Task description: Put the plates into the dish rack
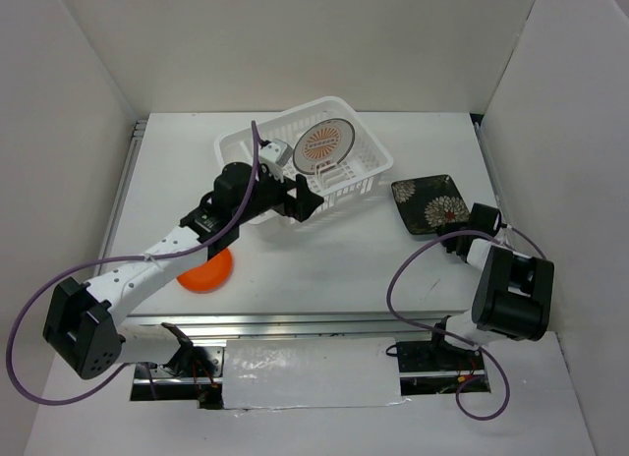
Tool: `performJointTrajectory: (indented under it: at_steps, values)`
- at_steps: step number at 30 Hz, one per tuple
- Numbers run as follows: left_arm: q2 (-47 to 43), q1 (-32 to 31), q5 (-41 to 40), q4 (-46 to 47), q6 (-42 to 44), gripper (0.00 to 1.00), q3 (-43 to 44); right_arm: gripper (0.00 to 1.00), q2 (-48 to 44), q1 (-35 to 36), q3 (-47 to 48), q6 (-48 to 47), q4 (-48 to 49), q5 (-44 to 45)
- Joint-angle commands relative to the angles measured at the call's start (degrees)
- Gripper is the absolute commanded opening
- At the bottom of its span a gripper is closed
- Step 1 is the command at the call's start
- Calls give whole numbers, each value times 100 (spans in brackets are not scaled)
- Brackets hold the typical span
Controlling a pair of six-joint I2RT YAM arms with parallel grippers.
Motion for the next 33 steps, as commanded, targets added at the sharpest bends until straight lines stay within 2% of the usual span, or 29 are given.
performJointTrajectory:
  at_steps: [1, 10, 14, 23, 33]
  values:
    - [-213, 30, 60, 315, -97, 99, -43, 0, 150, 32, 142, -29, 103, 42]
    - [-283, 30, 166, 210, -80, 100, -34, 0, -8, -47, -174, -152, 630, -353]
    - [-291, 30, 376, 183, -97, 99, 1, 0, -552, -99, -525, -283, 745, -301]
    - [-204, 22, 702, 289, -229, 100, 53, 0, -2616, -398, -833, -573, 25, 7]
    - [-55, -93, 632, -141, -53, 99, 475, 0, -3778, -697, -693, -776, -573, -345]
